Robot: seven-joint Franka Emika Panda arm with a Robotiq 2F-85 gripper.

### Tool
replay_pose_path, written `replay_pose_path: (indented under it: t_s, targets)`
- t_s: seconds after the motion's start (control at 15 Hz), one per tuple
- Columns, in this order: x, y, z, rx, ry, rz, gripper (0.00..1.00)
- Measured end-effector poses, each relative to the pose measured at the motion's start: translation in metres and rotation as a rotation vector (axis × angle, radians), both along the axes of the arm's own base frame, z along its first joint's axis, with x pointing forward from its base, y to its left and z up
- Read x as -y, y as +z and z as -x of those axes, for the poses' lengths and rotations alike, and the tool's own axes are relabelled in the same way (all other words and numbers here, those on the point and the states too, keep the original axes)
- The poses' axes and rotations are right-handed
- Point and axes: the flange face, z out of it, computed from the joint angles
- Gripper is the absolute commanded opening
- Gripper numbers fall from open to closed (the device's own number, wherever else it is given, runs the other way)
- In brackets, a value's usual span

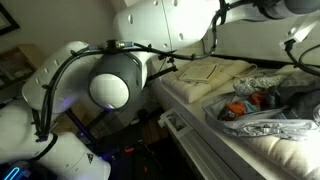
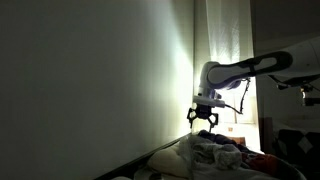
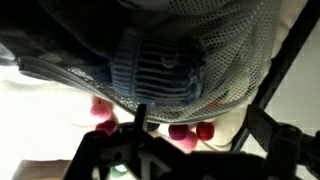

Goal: Close the bag

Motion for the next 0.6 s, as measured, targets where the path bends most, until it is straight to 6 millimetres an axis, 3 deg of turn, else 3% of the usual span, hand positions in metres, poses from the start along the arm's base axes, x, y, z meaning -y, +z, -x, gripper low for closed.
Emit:
replay_pose_path:
  t_s: [0.33,0.6]
  targets:
    - [0.001,-0.004,0.001,-0.028,0.113,0.054,1.00]
    - [0.015,0.001,0.003,-0.062,0.227,0.173,1.00]
